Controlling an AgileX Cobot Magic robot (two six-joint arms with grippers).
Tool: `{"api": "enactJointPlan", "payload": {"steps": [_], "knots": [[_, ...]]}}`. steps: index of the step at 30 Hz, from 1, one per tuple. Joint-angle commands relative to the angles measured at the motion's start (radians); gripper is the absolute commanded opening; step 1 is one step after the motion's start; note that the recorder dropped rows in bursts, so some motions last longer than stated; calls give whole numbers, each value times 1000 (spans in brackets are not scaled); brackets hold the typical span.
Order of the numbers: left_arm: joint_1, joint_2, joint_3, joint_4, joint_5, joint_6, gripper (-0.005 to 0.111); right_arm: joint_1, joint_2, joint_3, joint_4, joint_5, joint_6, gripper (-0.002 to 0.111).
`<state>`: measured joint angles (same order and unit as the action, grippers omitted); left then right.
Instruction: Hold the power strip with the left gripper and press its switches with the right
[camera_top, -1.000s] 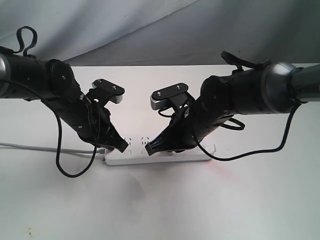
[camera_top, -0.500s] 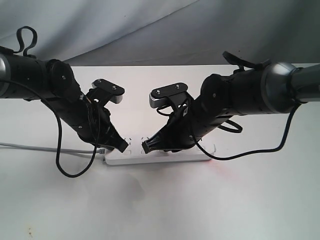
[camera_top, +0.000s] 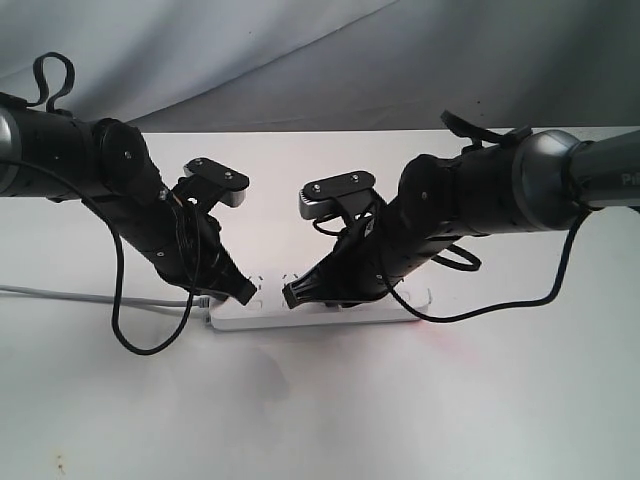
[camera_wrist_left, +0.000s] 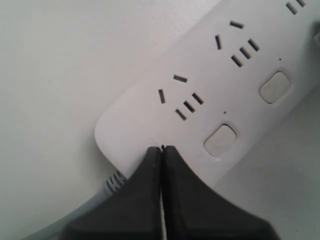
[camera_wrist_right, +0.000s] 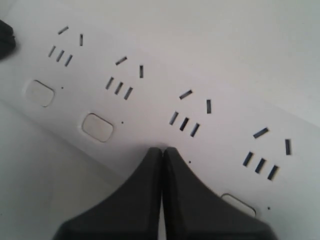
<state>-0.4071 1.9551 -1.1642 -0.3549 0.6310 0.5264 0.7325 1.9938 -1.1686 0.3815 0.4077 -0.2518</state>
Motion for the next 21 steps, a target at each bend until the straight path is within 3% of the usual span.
{"api": "enactJointPlan", "payload": {"steps": [1,21], "knots": [[-5,1,-4,-9,-5,-10,0,3,23,4,-7,30,-10,0],[-5,1,-4,-9,-5,-10,0,5,0,4,-4,95,-10,0]]}}
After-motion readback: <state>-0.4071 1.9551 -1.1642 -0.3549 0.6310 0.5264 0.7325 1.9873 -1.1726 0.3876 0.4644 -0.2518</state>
